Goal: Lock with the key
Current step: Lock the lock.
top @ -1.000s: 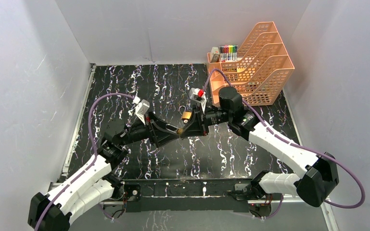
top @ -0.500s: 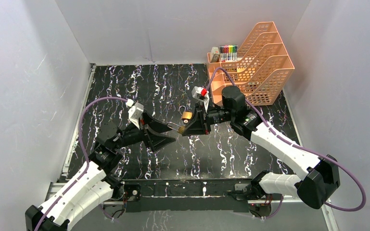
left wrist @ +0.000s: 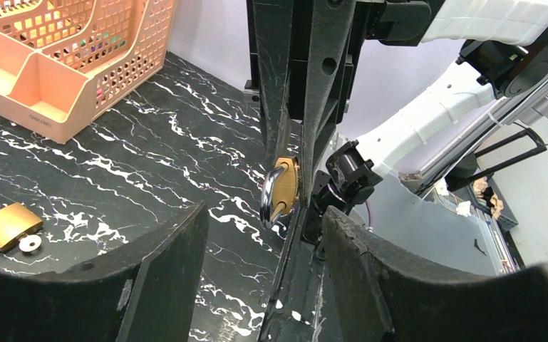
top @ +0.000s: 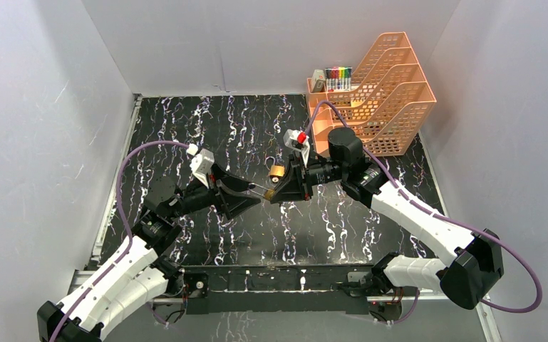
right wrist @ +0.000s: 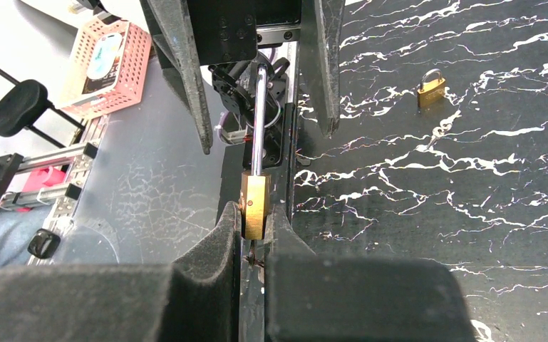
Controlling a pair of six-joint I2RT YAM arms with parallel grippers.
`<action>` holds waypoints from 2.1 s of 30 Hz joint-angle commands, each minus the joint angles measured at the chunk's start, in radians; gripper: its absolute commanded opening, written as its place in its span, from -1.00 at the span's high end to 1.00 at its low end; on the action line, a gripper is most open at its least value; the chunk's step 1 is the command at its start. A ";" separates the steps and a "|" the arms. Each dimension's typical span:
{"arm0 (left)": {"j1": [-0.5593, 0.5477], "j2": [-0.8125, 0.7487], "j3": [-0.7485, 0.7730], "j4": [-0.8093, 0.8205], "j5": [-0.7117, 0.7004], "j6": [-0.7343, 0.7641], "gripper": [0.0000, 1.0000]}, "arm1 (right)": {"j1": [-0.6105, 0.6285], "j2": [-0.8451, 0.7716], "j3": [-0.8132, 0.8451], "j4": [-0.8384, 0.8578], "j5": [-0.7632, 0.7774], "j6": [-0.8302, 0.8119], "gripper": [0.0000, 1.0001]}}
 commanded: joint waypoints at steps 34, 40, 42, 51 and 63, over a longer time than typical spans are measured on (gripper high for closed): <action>-0.003 -0.043 0.022 0.016 -0.107 0.031 1.00 | -0.019 -0.053 0.014 -0.042 0.056 -0.052 -0.53; -0.004 -0.095 0.004 -0.104 -0.377 0.021 1.00 | -0.043 -0.123 -0.020 -0.073 0.349 -0.043 -0.97; -0.003 -0.106 -0.008 -0.133 -0.463 0.012 1.00 | -0.050 -0.152 -0.041 -0.071 0.435 -0.036 -0.97; -0.003 -0.092 -0.037 -0.327 -0.896 -0.055 1.00 | -0.054 -0.216 -0.135 -0.070 0.517 -0.005 -0.97; -0.004 -0.106 -0.064 -0.114 -0.445 -0.031 1.00 | -0.046 -0.229 -0.254 0.205 0.378 -0.018 -0.93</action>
